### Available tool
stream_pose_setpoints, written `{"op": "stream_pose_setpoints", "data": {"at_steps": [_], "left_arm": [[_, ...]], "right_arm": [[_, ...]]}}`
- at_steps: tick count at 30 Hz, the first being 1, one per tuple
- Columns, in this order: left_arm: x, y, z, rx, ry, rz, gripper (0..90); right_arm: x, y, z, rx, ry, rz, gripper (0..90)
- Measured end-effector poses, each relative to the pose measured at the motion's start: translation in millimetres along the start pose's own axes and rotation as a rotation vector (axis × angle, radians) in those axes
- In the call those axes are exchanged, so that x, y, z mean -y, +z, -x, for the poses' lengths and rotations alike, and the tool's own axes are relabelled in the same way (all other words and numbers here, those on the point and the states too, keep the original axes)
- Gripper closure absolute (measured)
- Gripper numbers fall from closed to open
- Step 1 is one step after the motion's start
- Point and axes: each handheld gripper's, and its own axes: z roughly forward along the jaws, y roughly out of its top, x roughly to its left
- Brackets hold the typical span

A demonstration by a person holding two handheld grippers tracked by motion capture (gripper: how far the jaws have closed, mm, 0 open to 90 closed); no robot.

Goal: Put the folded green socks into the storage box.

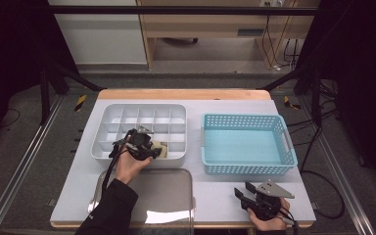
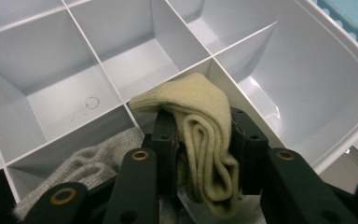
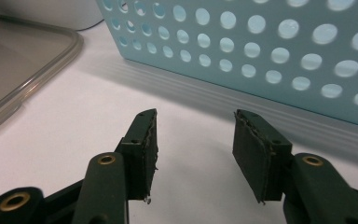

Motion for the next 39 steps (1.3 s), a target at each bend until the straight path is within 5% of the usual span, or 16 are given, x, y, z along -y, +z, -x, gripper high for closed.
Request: {"op": "stream_pose_setpoints", "data": {"at_steps": [5, 10, 19, 30, 39], "left_arm": [[3.0, -3.0, -1.9, 0.048, -0.016, 0.033, 56.2], [5.1, -9.9, -2.4, 0.048, -0.016, 0.058, 54.8], [9.2, -15.3, -1.7, 0.039, -0.05, 0.077, 70.5], [7.4, -4.7, 5.0, -0.005, -0.024, 0.043, 71.1], [12.5, -20.3, 2.6, 0.013, -0.036, 0.133, 61.1]], "right_arm": [[0.1, -0.2, 0.3, 0.003, -0.003, 0.001, 49.8], [0.2, -0.1, 0.2, 0.003, -0.006, -0.001, 49.9], [0.1, -0.6, 0.0, 0.002, -0.006, -0.001, 50.8], [-0.1, -0.4, -1.2, -0.005, -0.02, -0.005, 56.3], [-0.1, -0.5, -1.0, -0.003, -0.017, -0.005, 55.3]]}}
